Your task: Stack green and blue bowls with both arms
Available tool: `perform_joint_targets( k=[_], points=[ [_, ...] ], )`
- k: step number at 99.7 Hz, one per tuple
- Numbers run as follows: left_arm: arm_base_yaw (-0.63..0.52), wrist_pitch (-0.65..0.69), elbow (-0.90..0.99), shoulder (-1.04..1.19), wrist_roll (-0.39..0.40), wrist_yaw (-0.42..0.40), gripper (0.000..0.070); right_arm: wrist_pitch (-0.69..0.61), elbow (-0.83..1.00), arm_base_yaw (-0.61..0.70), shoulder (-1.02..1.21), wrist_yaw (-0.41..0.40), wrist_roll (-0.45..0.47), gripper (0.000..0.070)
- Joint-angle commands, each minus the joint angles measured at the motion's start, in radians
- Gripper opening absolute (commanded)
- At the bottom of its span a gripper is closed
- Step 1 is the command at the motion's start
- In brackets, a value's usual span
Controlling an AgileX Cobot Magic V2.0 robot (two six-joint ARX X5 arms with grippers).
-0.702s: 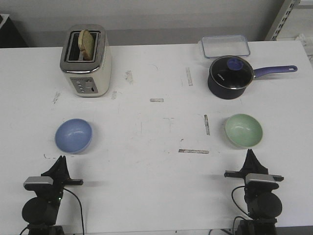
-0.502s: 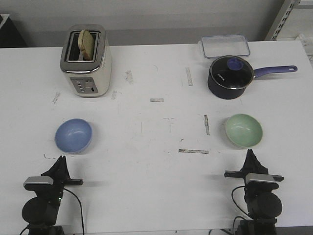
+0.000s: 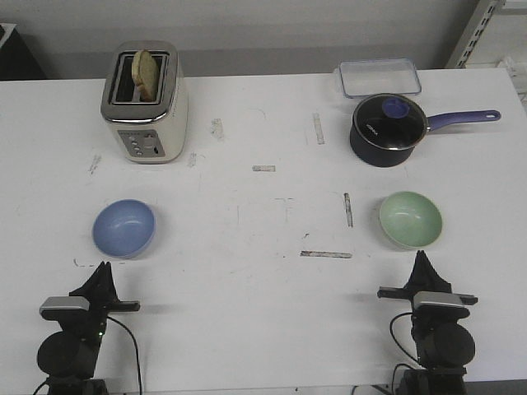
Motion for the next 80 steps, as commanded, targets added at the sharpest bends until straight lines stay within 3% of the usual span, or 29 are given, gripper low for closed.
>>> perform_joint_targets(
  k=[1, 29, 49, 59, 80],
  points=[
    [0.0, 0.006, -0.02, -0.002, -0.005, 0.0, 0.0002, 0.022, -0.002, -0.002, -0.001, 0.006, 0.001, 0.0],
    [0.0, 0.006, -0.02, -0.002, -0.005, 0.0, 0.0002, 0.095, -0.002, -0.002, -0.001, 0.037, -0.013, 0.0],
    [0.0, 0.006, -0.02, -0.002, -0.005, 0.0, 0.0002, 0.316, 0.036, -0.002, 0.001, 0.037, -0.016, 0.0],
    [0.0, 0.006, -0.02, -0.002, -0.005, 0.0, 0.0002, 0.237, 0.172, -0.002, 0.041, 0.035, -0.037, 0.0],
    [0.0, 0.006, -0.02, -0.002, -0.005, 0.0, 0.0002, -0.098, 0.593, -0.002, 0.319, 0.029, -0.054, 0.0]
  ],
)
